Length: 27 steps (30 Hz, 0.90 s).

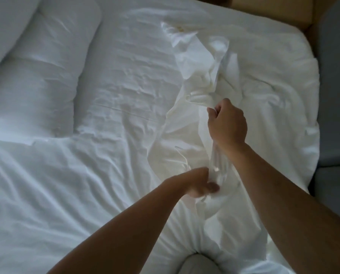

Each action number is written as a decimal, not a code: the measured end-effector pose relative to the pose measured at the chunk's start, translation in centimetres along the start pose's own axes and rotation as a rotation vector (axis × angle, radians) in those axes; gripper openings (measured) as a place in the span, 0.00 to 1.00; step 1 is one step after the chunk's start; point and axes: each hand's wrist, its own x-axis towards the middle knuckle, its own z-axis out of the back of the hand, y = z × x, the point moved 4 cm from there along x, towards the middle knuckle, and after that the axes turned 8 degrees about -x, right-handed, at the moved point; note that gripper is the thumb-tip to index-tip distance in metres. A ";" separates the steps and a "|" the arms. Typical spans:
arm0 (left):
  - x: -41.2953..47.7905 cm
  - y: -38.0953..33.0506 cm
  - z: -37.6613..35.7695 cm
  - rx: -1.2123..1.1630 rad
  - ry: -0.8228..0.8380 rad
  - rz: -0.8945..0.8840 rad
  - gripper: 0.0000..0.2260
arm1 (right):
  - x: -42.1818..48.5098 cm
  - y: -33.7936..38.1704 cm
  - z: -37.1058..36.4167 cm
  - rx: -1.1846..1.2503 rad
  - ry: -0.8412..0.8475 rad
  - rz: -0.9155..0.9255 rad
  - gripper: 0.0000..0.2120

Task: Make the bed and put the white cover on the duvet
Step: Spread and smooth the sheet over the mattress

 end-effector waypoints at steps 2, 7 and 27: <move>-0.7 1.6 -0.5 0.035 0.075 0.003 0.13 | -0.4 0.4 -0.6 -0.014 0.061 -0.040 0.10; -3.0 4.2 2.6 -0.014 0.093 0.115 0.36 | -1.5 0.9 -3.4 0.111 0.323 -0.096 0.05; 1.8 1.0 13.2 -0.942 -0.732 -0.139 0.16 | 3.9 1.1 -6.7 0.581 0.414 -0.137 0.12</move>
